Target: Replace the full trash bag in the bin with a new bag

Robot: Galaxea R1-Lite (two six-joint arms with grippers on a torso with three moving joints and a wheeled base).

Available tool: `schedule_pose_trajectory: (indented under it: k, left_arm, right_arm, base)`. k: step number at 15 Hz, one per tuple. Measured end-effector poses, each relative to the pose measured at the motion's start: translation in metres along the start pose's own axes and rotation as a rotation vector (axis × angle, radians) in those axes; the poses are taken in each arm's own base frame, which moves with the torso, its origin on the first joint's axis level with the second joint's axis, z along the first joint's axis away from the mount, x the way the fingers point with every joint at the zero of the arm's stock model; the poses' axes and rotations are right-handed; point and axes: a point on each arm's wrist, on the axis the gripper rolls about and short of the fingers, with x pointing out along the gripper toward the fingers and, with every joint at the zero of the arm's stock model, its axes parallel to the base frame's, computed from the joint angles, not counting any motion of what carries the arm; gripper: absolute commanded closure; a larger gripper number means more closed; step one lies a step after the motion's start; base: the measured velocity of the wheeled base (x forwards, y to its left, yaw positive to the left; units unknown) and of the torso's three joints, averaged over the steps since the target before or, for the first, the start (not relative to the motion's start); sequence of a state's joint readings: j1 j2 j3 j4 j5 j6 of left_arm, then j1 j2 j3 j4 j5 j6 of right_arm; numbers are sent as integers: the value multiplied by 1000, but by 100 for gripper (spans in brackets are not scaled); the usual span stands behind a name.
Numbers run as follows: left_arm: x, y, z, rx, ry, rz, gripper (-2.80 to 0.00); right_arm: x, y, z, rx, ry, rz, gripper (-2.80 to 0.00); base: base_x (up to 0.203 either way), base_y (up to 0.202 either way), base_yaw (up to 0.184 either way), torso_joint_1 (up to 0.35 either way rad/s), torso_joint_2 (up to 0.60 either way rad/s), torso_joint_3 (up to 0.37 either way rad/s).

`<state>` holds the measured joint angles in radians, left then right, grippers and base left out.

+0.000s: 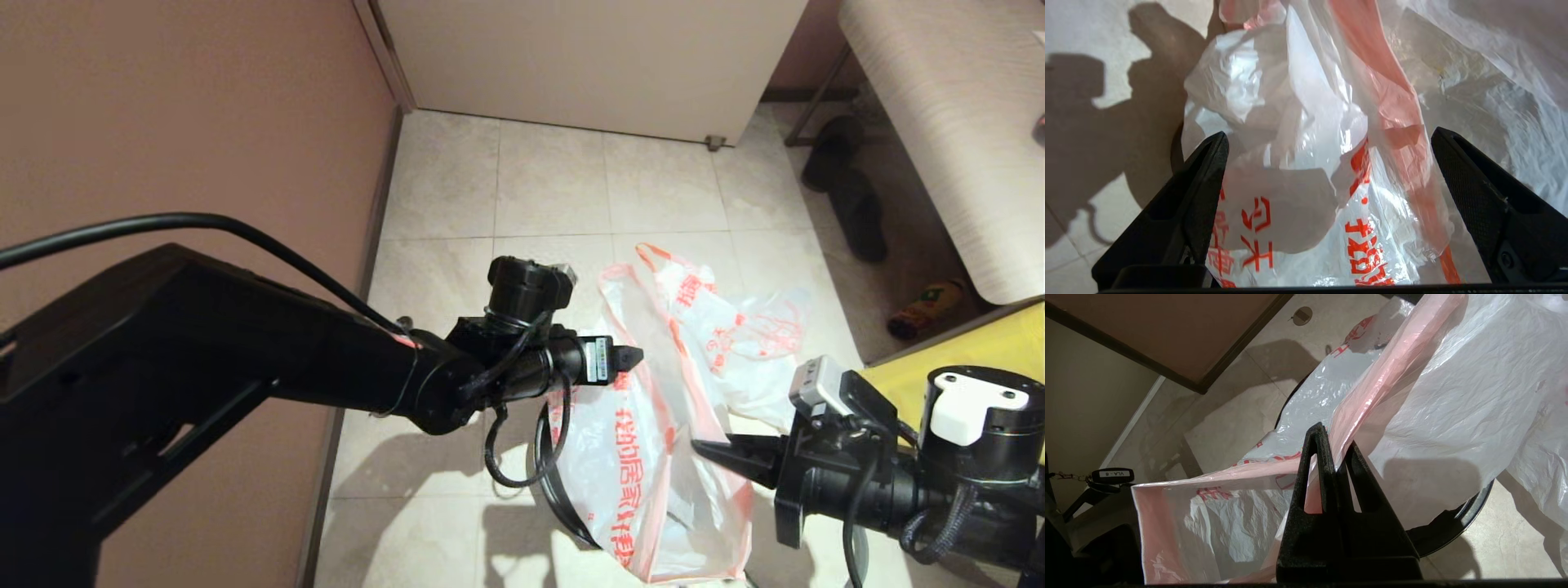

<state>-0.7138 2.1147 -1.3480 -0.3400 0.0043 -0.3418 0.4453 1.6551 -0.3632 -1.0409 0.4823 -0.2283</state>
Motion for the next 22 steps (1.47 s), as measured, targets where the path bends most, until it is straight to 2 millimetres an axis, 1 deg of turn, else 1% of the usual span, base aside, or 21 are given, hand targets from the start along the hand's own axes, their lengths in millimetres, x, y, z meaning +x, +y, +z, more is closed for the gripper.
schedule_pose_trajectory:
  k: [6,10,11,12,15,18,20,22]
  left_arm:
    - [14,6,23,1,-100,53,-280]
    - [26,8,35,83,-153,88,-280]
    - [30,11,38,102,-163,115,-251]
    - [33,14,38,113,-158,142,0]
    - [36,16,38,117,-150,152,0]
    - [26,17,32,113,-121,158,0]
    - [13,19,16,111,-66,164,0]
    - [-4,22,-3,91,-10,170,0]
  right_arm:
    - [-2,2,2,-3,-9,22,0]
    - [-5,2,4,-4,-20,35,0]
    - [-6,2,4,-5,-21,37,0]
    - [-6,2,4,-5,-22,38,0]
    - [-7,3,4,-6,-23,37,0]
    - [-7,4,1,2,-6,36,0]
    - [-12,4,-8,22,28,23,0]
    - [-19,5,-14,36,50,7,0]
  base:
    - [0,0,0,0,0,0]
    - [0,0,0,0,0,0]
    - [0,0,0,0,0,0]
    - [0,0,0,0,0,0]
    - [0,0,0,0,0,0]
    - [0,0,0,0,0,0]
    - [0,0,0,0,0,0]
    - [0,0,0,0,0,0]
